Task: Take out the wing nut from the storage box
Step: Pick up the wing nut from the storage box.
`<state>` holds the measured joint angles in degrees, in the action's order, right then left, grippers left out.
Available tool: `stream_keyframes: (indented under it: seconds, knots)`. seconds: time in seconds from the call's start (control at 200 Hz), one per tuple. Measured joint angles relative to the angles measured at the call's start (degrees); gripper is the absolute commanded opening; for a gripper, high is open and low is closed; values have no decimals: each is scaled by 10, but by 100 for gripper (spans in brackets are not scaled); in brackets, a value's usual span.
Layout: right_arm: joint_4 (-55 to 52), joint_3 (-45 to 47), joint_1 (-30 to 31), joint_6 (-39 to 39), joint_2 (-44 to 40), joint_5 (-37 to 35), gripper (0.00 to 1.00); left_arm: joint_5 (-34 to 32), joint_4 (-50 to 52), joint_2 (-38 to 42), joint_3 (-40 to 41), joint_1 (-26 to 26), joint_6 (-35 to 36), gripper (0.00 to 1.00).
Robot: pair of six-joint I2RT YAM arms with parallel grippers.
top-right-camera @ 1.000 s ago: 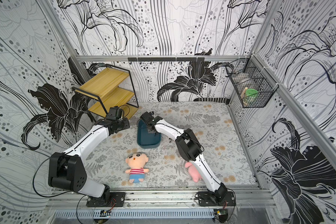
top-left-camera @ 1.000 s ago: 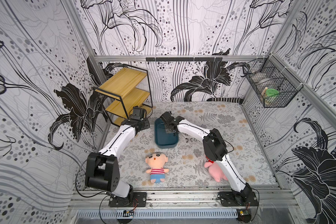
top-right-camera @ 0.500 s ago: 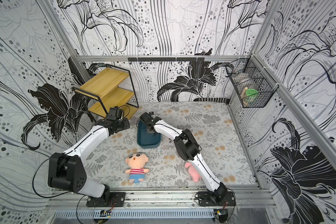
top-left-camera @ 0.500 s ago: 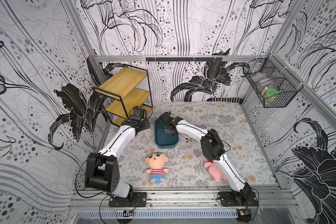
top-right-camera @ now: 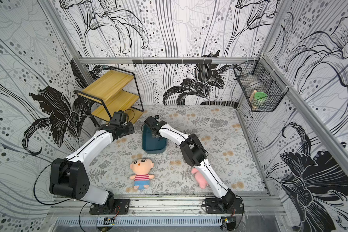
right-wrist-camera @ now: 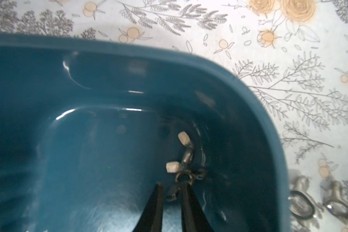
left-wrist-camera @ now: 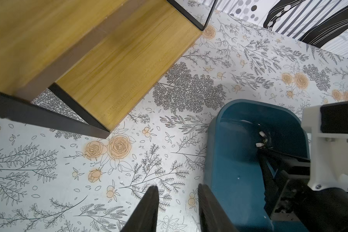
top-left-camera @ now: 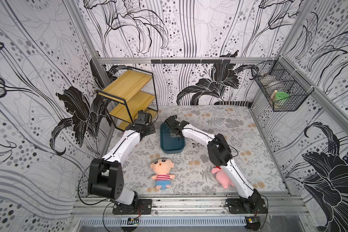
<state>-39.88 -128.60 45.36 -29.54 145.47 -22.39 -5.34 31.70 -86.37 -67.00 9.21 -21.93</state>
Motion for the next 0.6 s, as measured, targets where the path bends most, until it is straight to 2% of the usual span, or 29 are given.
stream_keyframes:
  seconds: [0.596]
  knots:
    - [5,8,0,0,5,-3,8,3,0,4,3,0,0,39]
